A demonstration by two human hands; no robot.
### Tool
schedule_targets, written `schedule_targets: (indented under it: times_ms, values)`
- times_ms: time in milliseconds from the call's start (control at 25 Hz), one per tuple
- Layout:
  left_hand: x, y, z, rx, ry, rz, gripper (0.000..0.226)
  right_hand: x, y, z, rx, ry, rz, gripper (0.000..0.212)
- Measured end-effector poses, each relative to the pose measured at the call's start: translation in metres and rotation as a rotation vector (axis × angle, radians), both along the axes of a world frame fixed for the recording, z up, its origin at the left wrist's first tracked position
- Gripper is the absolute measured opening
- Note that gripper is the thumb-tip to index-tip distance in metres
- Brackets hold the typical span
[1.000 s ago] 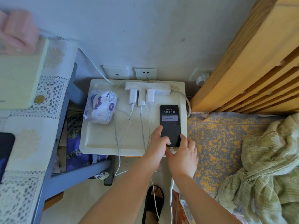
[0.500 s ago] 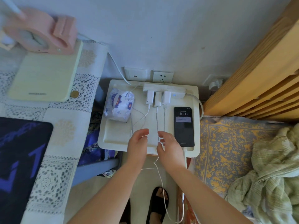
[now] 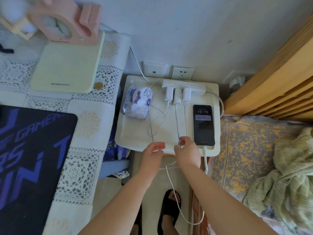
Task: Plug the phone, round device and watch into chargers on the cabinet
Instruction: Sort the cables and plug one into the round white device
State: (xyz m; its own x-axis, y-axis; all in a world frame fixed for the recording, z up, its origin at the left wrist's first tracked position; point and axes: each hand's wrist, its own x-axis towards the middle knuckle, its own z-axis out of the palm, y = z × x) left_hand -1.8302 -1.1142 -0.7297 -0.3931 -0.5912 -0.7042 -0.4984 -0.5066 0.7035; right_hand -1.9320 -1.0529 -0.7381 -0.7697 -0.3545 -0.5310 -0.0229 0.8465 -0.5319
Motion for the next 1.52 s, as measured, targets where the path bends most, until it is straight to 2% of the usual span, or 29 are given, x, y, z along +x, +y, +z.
schedule_targets:
  times_ms: [160, 360, 560, 680, 760, 800, 880, 920, 1000, 1040, 1120, 1200, 1320, 1440, 1520]
  values:
    - [0.006, 0.004, 0.006, 0.003, 0.002, -0.128, 0.032, -0.017, -0.016, 0.02, -0.109, -0.256, -0.24, 0.029]
    - [0.0, 0.01, 0.016, 0.044, 0.078, -0.246, 0.043, -0.03, -0.025, 0.062, -0.365, -0.573, -0.389, 0.022]
    - [-0.006, 0.01, 0.032, 0.014, 0.12, -0.246, 0.027, -0.04, -0.026, 0.083, -0.591, -0.708, -0.439, 0.017]
    - [-0.017, 0.001, 0.055, 0.043, 0.161, -0.174, 0.024, -0.034, -0.002, 0.072, -0.571, -0.663, -0.344, 0.03]
    - [-0.028, -0.008, 0.07, 0.027, 0.184, -0.157, 0.024, -0.017, 0.022, 0.058, -0.508, -0.633, -0.166, 0.045]
    - [-0.033, -0.012, 0.079, 0.02, 0.195, -0.159, 0.023, -0.008, 0.034, 0.053, -0.493, -0.666, -0.104, 0.053]
    - [-0.044, -0.015, 0.092, 0.031, 0.203, -0.154, 0.022, 0.006, 0.055, 0.049, -0.507, -0.78, -0.133, 0.063]
    - [-0.048, -0.015, 0.096, 0.035, 0.202, -0.154, 0.022, 0.011, 0.064, 0.048, -0.518, -0.792, -0.158, 0.058]
    - [-0.054, -0.017, 0.098, 0.012, 0.18, -0.166, 0.023, 0.02, 0.077, 0.05, -0.526, -0.742, -0.188, 0.032]
    - [-0.055, -0.019, 0.097, -0.004, 0.164, -0.166, 0.024, 0.024, 0.079, 0.052, -0.548, -0.732, -0.215, 0.03]
    - [-0.054, -0.022, 0.092, -0.012, 0.135, -0.149, 0.029, 0.026, 0.083, 0.059, -0.623, -0.687, -0.243, 0.039]
    - [-0.049, -0.02, 0.086, -0.003, 0.113, -0.112, 0.039, 0.022, 0.083, 0.066, -0.727, -0.649, -0.325, 0.036]
    - [-0.032, -0.013, 0.066, -0.111, -0.013, 0.011, 0.059, 0.008, 0.083, 0.072, -0.842, -0.661, -0.479, 0.032]
    - [-0.004, -0.012, 0.034, -0.407, -0.398, -0.073, 0.039, -0.005, 0.085, 0.076, -0.899, -0.703, -0.644, 0.033]
    - [0.01, -0.014, 0.02, -0.485, -0.582, -0.112, 0.042, -0.013, 0.086, 0.077, -0.927, -0.729, -0.752, 0.031]
